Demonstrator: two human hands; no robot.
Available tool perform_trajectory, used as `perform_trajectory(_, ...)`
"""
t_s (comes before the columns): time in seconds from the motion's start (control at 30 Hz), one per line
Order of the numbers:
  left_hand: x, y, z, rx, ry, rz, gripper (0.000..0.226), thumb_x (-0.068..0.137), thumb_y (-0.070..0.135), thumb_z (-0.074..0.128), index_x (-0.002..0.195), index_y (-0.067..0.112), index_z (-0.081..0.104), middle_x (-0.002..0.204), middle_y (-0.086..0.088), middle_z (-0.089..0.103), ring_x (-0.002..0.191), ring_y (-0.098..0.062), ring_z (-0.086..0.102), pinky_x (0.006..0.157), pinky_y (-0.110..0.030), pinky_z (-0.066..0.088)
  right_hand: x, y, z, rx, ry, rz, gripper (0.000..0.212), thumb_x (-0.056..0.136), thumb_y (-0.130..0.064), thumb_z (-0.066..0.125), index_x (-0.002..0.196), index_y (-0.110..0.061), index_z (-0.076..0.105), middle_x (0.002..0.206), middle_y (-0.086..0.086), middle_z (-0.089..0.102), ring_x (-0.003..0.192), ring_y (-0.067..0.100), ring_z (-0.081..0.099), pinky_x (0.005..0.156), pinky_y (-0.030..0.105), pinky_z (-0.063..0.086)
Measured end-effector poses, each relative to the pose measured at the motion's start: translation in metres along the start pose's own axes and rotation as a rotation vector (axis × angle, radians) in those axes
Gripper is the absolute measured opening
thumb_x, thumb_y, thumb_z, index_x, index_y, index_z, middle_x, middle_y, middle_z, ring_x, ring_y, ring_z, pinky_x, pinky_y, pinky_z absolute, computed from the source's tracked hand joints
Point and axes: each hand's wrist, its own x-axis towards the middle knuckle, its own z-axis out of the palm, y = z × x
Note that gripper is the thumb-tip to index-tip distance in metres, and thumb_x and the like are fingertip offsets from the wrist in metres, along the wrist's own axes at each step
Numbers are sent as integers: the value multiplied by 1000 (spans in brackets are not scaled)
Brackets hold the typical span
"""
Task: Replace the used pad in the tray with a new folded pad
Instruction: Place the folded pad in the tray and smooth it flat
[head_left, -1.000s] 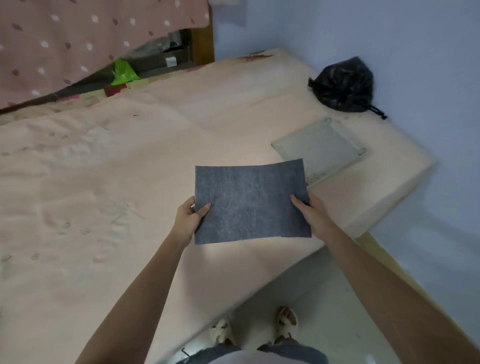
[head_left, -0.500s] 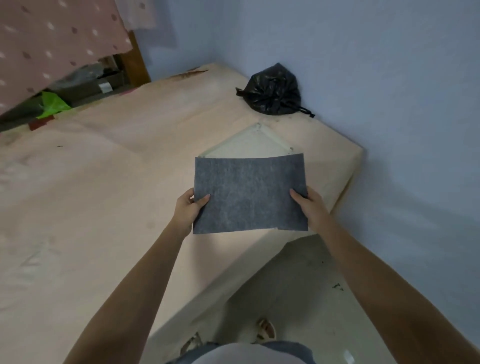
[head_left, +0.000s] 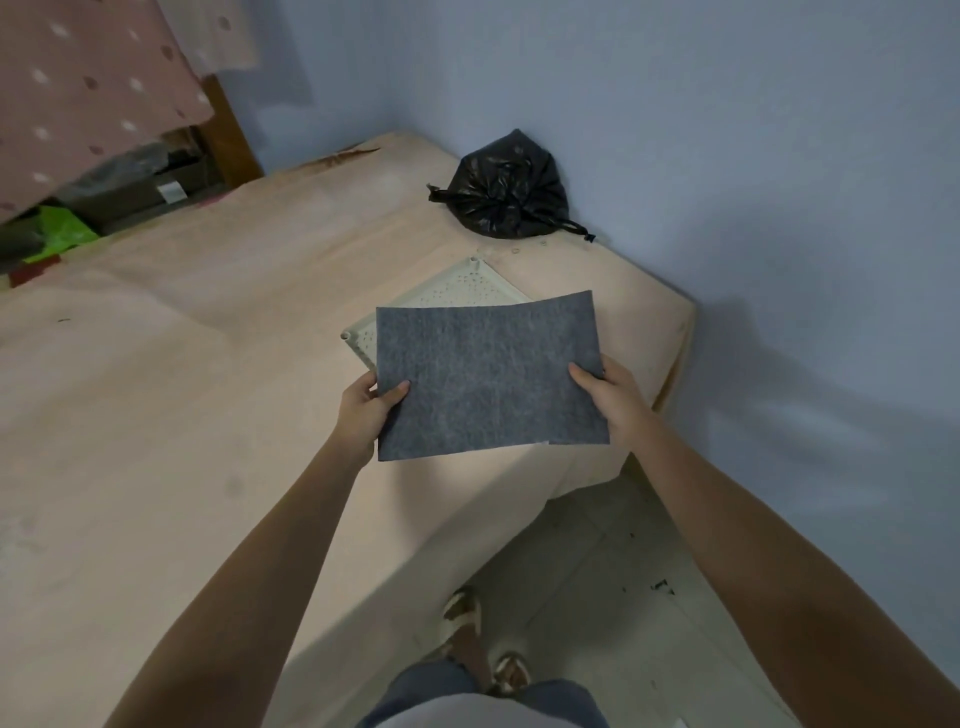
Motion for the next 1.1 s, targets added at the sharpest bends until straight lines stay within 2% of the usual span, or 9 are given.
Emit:
perform_trajectory(0.07, 11, 2, 0, 4, 17, 0, 31, 88, 8, 64, 118, 5, 58, 107, -8, 65, 88, -21, 65, 73, -31, 53, 13, -6, 3, -6, -24, -6, 40, 92, -30, 60, 128, -14, 54, 118, -1, 60, 99, 14, 60, 77, 23, 48)
perform_trajectory(0.13, 24, 2, 1, 1, 34, -2, 29, 88, 9, 64, 117, 5, 58, 107, -8, 65, 90, -22, 65, 73, -31, 53, 31, -12, 6, -1, -39, -5, 37, 92, -27, 60, 126, -13, 55, 119, 2, 61, 98, 14, 61, 75, 24, 50)
perform_trajectory(0.27, 54, -2, 3, -50, 89, 6, 24, 88, 11, 64, 112, 10, 60, 99, -1, 67, 86, -17, 66, 68, -27, 53, 75, -23, 16, -28, -54, 7, 38, 91, -23, 61, 126, -7, 55, 123, 10, 61, 109, 26, 60, 94, 43, 49)
perform_trajectory(0.43, 93, -14, 8, -77, 206, -31, 20, 88, 13, 65, 107, 11, 61, 100, -2, 67, 86, -19, 65, 68, -28, 52, 135, -32, 30, -121, -104, 46, 36, 92, -21, 59, 124, -5, 56, 123, 13, 62, 109, 28, 60, 97, 46, 47)
perform_trajectory(0.57, 114, -22, 14, -16, 293, -41, 19, 89, 13, 63, 107, 11, 61, 103, -2, 65, 88, -19, 62, 76, -33, 50, 177, -36, 39, -219, -148, 85, 36, 93, -25, 58, 125, -7, 57, 123, 11, 62, 110, 28, 60, 98, 46, 47)
perform_trajectory(0.77, 130, -27, 25, 112, 391, -50, 26, 90, 15, 60, 115, 10, 58, 105, 1, 61, 91, -19, 57, 78, -34, 48, 217, -36, 50, -301, -196, 92, 35, 94, -25, 57, 125, -8, 56, 122, 10, 62, 110, 27, 59, 98, 45, 47)
perform_trajectory(1.0, 136, -35, 40, 224, 561, -96, 9, 90, 14, 57, 100, 13, 55, 97, 0, 60, 87, -21, 54, 74, -33, 42, 255, -37, 63, -363, -327, 76, 33, 94, -26, 57, 123, -10, 56, 120, 7, 62, 107, 23, 59, 89, 36, 49)
perform_trajectory(1.1, 136, -38, 44, 254, 624, -98, 12, 90, 13, 57, 102, 10, 55, 100, -4, 60, 87, -21, 54, 75, -33, 43, 269, -38, 70, -410, -402, 54, 29, 95, -26, 56, 121, -13, 57, 115, 2, 61, 101, 18, 58, 87, 33, 48)
